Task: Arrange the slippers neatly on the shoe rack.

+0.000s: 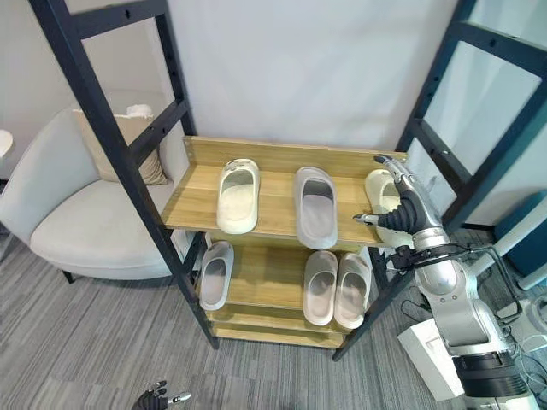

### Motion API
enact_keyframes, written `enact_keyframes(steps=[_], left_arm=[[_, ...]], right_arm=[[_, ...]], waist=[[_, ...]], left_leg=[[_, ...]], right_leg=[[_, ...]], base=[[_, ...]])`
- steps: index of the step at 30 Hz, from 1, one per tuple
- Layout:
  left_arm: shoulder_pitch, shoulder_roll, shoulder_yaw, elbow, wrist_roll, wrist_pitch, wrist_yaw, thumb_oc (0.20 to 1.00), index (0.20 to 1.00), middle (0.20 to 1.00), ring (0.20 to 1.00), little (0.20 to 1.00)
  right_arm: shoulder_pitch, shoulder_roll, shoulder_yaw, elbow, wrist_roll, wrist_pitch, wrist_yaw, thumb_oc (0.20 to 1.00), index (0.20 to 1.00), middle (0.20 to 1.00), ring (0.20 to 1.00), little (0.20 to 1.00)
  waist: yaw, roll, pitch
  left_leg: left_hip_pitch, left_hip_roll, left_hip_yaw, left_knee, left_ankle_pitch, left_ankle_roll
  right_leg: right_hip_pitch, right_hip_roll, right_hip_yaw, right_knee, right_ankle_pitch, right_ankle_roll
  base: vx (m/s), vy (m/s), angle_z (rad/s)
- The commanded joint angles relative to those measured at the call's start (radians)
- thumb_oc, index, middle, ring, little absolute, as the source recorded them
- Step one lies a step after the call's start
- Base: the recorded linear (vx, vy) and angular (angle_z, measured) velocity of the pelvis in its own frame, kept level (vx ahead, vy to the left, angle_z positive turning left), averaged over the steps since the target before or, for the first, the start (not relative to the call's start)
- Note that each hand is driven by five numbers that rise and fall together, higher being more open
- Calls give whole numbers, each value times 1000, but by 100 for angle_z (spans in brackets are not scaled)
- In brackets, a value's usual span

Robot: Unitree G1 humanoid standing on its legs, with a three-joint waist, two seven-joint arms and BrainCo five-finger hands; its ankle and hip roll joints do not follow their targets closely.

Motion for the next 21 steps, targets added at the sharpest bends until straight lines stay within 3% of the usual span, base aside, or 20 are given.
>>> enact_keyframes(steps=[1,5,11,12,13,14,21], left_arm=[[-74,39,-10,15,19,-18,18,1000,1000,1000,1000,1000],[-69,52,-2,7,17,-15,21,1000,1000,1000,1000,1000],[-146,98,-70,-93,-20,-31,62,1000,1000,1000,1000,1000],[-147,98,-69,-93,-20,-31,62,1000,1000,1000,1000,1000],[-147,98,-68,-93,-20,-31,62,1000,1000,1000,1000,1000],[-174,112,-88,-143,-41,-38,77,1000,1000,1000,1000,1000],[-203,111,-88,-188,-63,-29,110,1000,1000,1000,1000,1000]], right_arm=[[-54,-44,0,-21,-13,1,-57,1000,1000,1000,1000,1000],[-102,-48,31,51,-7,16,-62,1000,1000,1000,1000,1000],[-334,-1,206,271,75,45,-92,1000,1000,1000,1000,1000],[-338,-1,208,274,75,44,-93,727,727,727,727,727],[-339,-1,209,275,75,43,-93,727,727,727,727,727],[-405,14,242,337,89,61,-117,200,200,200,200,200],[-426,82,193,360,91,119,-207,200,200,200,200,200]], waist=[[27,-29,6],[53,-41,22],[87,-62,110],[86,-62,110],[85,-61,110],[88,-63,134],[77,-62,151]], left_leg=[[-7,-5,-14,-1,9,-16],[-22,-10,-18,5,6,-7],[-103,-18,-19,44,1,4],[-105,-18,-19,45,1,4],[-105,-18,-19,46,1,4],[-132,-22,-19,62,2,6],[-161,-28,-21,83,-3,10]], right_leg=[[80,-48,17,41,-28,64],[75,-54,17,38,-26,69],[15,-63,17,47,-22,72],[13,-63,17,48,-22,72],[13,-63,17,49,-22,72],[-11,-63,19,57,-16,69],[-40,-65,19,71,-13,67]], base=[[30,53,14],[-7,39,15],[-92,29,-2],[-101,7,-4],[-86,5,0],[-116,12,-2],[-25,6,0]])
